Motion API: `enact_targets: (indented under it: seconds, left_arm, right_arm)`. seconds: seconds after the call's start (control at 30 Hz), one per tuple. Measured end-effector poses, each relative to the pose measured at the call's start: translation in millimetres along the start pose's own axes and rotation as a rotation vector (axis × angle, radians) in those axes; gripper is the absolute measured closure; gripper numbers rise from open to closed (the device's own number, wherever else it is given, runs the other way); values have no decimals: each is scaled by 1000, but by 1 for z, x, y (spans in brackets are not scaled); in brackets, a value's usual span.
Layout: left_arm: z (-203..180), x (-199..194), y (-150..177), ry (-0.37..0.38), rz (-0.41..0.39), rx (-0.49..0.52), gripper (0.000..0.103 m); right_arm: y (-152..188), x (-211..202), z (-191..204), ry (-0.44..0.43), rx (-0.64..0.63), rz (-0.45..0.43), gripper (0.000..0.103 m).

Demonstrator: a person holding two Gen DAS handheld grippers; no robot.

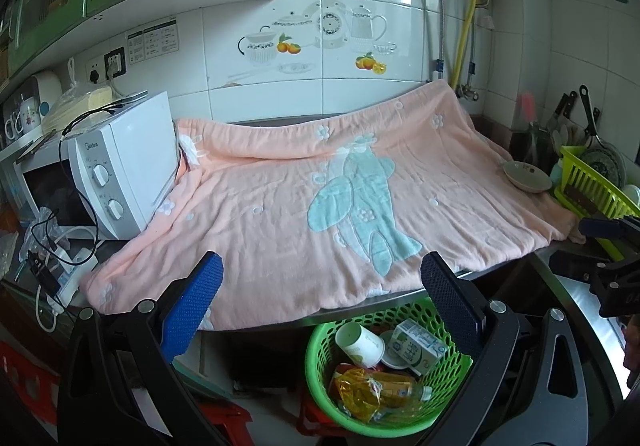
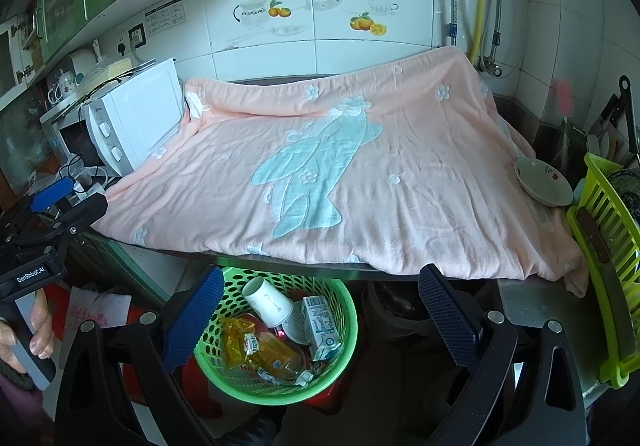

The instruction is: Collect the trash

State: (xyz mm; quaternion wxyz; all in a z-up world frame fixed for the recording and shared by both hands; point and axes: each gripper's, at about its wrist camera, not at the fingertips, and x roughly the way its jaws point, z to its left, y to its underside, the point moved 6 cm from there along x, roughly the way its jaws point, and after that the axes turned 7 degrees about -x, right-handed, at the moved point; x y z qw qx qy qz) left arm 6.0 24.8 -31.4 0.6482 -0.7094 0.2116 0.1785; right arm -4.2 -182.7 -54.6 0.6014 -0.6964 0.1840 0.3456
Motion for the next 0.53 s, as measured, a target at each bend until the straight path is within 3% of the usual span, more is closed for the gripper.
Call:
enact_targets:
  seconds: [0.53]
  left_arm:
    - [3, -4, -1, -16, -16, -2, 5]
  right_arm:
    - [-1, -2, -1, 9, -10, -12, 9]
